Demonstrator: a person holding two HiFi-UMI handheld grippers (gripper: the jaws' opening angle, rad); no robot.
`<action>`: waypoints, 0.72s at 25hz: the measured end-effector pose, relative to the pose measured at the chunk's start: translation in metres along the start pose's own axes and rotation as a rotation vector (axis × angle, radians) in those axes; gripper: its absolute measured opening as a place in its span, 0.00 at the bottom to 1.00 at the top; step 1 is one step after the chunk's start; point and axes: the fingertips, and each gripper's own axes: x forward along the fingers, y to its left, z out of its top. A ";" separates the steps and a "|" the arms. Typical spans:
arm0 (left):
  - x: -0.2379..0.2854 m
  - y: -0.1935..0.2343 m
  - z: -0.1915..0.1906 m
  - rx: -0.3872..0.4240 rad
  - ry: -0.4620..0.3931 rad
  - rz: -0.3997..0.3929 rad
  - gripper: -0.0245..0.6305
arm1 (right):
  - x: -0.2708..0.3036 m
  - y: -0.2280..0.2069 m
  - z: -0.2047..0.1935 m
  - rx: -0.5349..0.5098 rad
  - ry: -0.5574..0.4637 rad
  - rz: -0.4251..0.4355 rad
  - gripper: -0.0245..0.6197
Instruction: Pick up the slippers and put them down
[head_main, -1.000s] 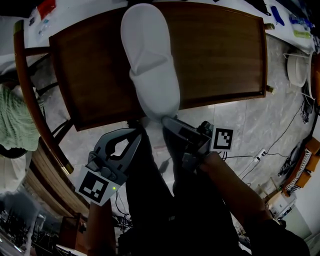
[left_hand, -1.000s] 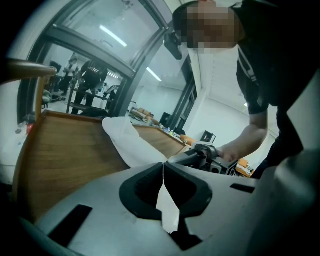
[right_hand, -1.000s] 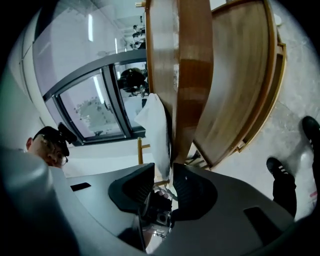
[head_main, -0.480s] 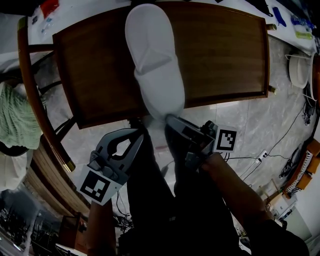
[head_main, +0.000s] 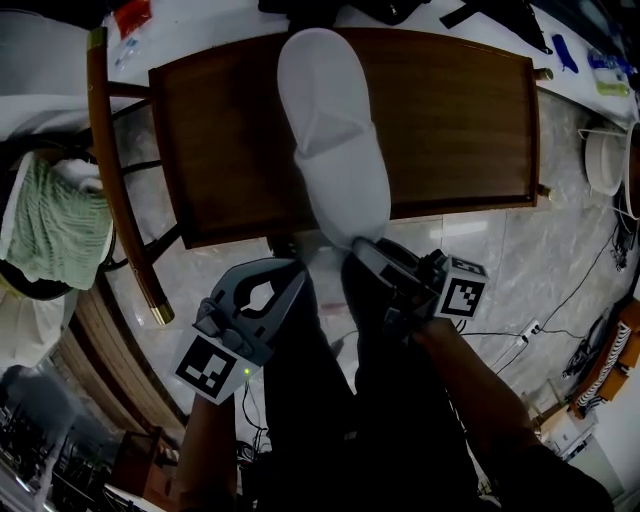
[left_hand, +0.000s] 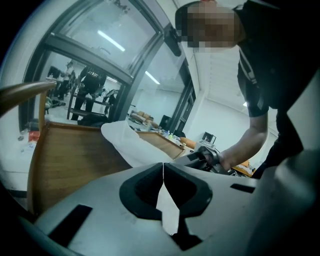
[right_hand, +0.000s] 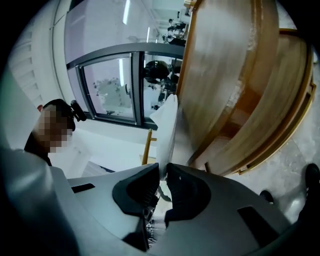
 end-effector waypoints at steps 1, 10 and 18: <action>-0.002 0.000 0.002 0.000 -0.003 0.003 0.06 | 0.001 0.005 0.000 -0.016 0.000 0.011 0.12; -0.020 0.005 0.040 0.012 -0.061 0.044 0.06 | 0.012 0.051 0.019 -0.148 -0.028 0.111 0.12; -0.056 0.005 0.138 0.099 -0.133 0.121 0.06 | 0.021 0.163 0.070 -0.299 -0.074 0.228 0.12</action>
